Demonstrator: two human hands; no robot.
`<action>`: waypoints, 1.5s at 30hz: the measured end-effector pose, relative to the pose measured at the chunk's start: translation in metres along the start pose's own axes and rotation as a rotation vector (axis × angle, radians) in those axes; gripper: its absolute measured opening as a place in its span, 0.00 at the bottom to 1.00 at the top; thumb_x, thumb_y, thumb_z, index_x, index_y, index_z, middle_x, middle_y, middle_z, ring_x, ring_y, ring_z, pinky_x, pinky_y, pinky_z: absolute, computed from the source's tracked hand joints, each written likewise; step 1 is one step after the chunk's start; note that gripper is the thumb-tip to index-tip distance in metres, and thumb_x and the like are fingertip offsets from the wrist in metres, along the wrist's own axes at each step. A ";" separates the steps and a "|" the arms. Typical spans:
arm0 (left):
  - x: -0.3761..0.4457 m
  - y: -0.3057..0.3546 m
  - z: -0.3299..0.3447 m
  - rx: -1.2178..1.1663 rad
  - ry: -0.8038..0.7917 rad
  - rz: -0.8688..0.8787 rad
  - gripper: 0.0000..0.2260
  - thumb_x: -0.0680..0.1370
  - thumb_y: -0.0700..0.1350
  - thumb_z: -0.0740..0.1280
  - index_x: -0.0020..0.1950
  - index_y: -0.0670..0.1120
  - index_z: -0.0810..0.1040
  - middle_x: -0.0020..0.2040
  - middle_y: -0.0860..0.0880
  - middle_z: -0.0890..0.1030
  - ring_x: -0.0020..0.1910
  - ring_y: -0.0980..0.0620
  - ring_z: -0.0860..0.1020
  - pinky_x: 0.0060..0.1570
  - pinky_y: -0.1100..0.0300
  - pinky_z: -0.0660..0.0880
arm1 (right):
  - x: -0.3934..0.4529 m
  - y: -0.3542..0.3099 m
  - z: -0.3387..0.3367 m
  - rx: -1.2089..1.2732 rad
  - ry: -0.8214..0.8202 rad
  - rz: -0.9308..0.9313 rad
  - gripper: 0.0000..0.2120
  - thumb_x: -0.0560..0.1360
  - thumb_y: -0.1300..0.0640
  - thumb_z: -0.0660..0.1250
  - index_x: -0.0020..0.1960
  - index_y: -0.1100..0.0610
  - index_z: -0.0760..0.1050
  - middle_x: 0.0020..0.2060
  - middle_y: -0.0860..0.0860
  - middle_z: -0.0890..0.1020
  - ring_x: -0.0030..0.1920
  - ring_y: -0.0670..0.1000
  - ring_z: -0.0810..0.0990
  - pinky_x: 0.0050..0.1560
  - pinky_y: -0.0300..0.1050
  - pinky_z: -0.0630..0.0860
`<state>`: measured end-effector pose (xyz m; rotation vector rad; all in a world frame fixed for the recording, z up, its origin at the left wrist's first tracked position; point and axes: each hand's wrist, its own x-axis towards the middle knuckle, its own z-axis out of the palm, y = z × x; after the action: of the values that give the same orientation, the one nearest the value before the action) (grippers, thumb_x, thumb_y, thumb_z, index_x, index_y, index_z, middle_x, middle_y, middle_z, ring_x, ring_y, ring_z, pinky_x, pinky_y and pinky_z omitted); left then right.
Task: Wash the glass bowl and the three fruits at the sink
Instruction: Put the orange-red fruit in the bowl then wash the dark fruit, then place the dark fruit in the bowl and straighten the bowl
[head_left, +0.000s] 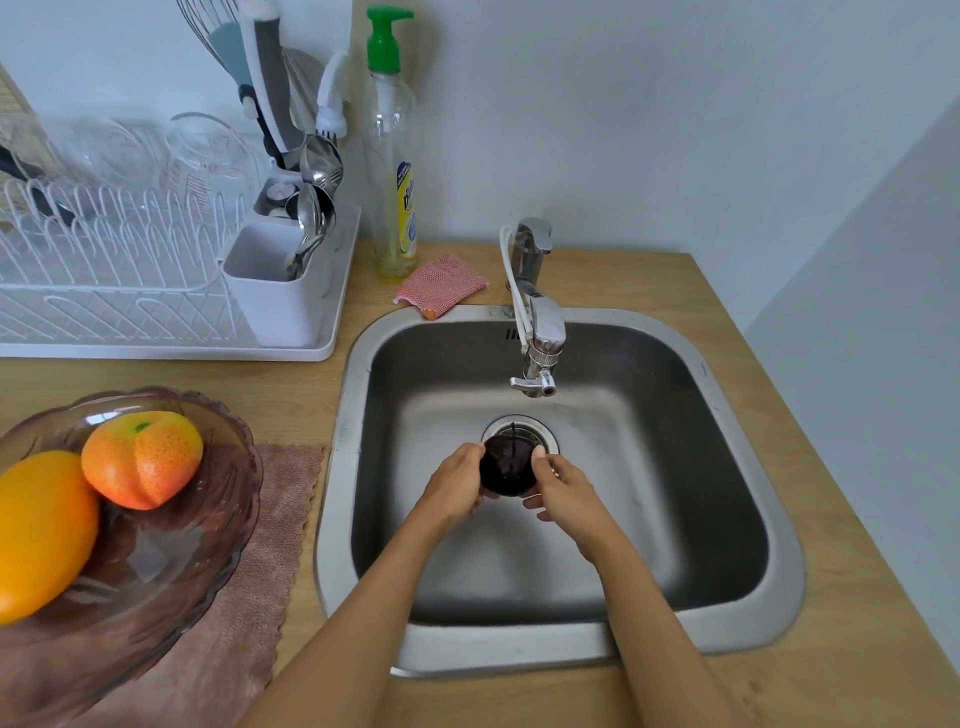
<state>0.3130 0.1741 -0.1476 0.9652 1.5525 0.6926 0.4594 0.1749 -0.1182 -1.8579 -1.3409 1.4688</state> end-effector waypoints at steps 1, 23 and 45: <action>0.000 0.000 0.000 0.003 0.002 0.003 0.17 0.82 0.52 0.47 0.57 0.48 0.73 0.40 0.45 0.81 0.36 0.50 0.72 0.40 0.56 0.71 | 0.000 0.000 0.000 0.002 0.002 -0.001 0.21 0.81 0.42 0.52 0.65 0.55 0.70 0.51 0.53 0.80 0.44 0.47 0.80 0.43 0.39 0.75; -0.046 0.008 -0.016 -0.150 0.153 0.024 0.17 0.80 0.60 0.58 0.63 0.51 0.70 0.56 0.44 0.78 0.44 0.50 0.79 0.43 0.60 0.78 | -0.029 -0.006 0.006 0.101 -0.138 -0.201 0.19 0.77 0.59 0.67 0.66 0.48 0.70 0.59 0.52 0.79 0.53 0.47 0.79 0.48 0.37 0.72; -0.222 -0.020 -0.215 -0.021 0.534 0.120 0.14 0.82 0.49 0.58 0.66 0.47 0.72 0.59 0.50 0.78 0.53 0.55 0.79 0.54 0.62 0.74 | -0.131 -0.138 0.163 -0.263 -0.340 -0.603 0.14 0.76 0.62 0.68 0.61 0.57 0.73 0.48 0.47 0.79 0.45 0.43 0.78 0.41 0.23 0.71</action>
<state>0.1080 -0.0127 -0.0108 0.9061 1.9521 1.1151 0.2564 0.0859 -0.0019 -1.1829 -2.1097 1.3522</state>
